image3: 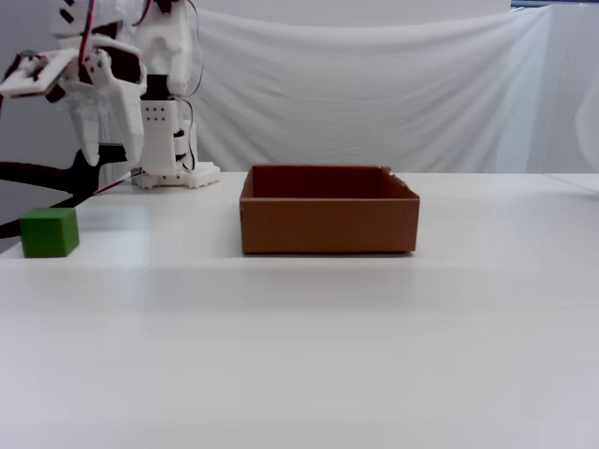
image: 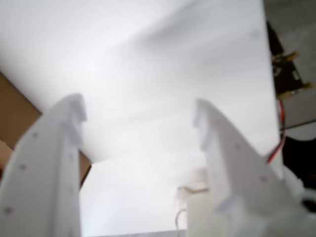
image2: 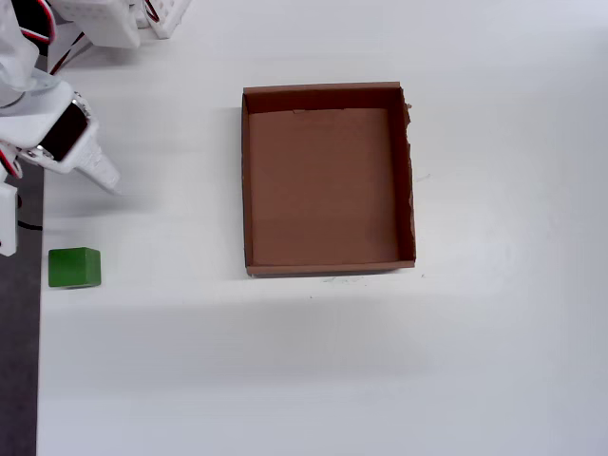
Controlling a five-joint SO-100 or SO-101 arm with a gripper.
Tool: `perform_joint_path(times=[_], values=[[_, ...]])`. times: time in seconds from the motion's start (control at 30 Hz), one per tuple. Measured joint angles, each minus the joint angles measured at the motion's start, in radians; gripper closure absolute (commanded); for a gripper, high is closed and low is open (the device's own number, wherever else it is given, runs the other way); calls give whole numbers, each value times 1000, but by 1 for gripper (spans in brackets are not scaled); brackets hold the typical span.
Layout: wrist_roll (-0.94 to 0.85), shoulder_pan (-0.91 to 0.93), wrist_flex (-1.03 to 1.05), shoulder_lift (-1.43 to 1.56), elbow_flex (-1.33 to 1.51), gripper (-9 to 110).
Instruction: Grasp a green cube and put it in a box.
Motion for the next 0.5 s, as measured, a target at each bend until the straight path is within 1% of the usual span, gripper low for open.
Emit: perform_joint_path(times=[0.07,0.1,0.23,0.4,0.5], values=[[-14,3,-3,-6,0,74],[-48,6,6,-11,-8,74],[-262,17,61,-54,-48,73],[-307,40,-71,-130,-75,73],[-308,60,-101,-195,-127,73]])
